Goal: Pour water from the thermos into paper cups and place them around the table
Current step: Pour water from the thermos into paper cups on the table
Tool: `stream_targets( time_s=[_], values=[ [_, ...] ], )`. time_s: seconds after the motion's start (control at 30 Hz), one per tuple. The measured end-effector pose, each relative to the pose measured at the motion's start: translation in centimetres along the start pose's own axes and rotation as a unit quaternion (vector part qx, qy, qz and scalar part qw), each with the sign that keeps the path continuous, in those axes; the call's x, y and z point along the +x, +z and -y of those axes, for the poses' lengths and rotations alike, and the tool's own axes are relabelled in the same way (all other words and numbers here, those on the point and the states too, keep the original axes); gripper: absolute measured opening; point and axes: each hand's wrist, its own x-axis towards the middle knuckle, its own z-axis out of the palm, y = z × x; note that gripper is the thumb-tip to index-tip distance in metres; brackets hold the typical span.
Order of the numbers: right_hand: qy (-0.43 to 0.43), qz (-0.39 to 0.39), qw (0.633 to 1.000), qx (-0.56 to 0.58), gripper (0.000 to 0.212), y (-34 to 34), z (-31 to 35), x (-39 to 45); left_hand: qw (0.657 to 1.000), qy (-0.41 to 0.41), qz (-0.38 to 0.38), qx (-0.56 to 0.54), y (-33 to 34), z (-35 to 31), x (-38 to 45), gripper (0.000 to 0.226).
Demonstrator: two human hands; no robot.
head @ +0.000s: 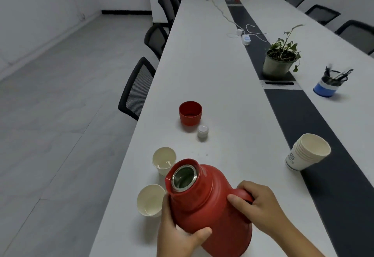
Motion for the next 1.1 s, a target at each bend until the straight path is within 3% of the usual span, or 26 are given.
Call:
stream_targets(
  time_s=[0.1, 0.2, 0.33, 0.63, 1.1],
  values=[
    [-0.008, -0.014, 0.999, 0.048, 0.031, -1.4, -0.9, 0.4, 0.999, 0.034, 0.02, 0.012, 1.1, -1.6, 1.5, 0.096],
    [-0.025, -0.039, 0.997, 0.054, 0.047, -3.0, -1.8, 1.5, 0.996, 0.066, 0.06, 0.03, 2.8, -3.5, 3.5, 0.094],
    [-0.061, -0.076, 0.994, 0.058, 0.023, -4.9, -3.8, 4.0, 0.99, 0.081, 0.105, 0.055, 5.4, -5.1, 7.5, 0.091],
    [-0.052, -0.154, 0.983, 0.088, 0.021, -7.3, -8.9, 12.3, 0.967, 0.093, 0.181, 0.153, 11.0, -6.7, 19.1, 0.104],
    [-0.019, -0.263, 0.958, 0.109, 0.015, -8.1, -13.5, 23.4, 0.942, 0.123, 0.23, 0.212, 16.6, -8.2, 32.2, 0.097]
  ],
)
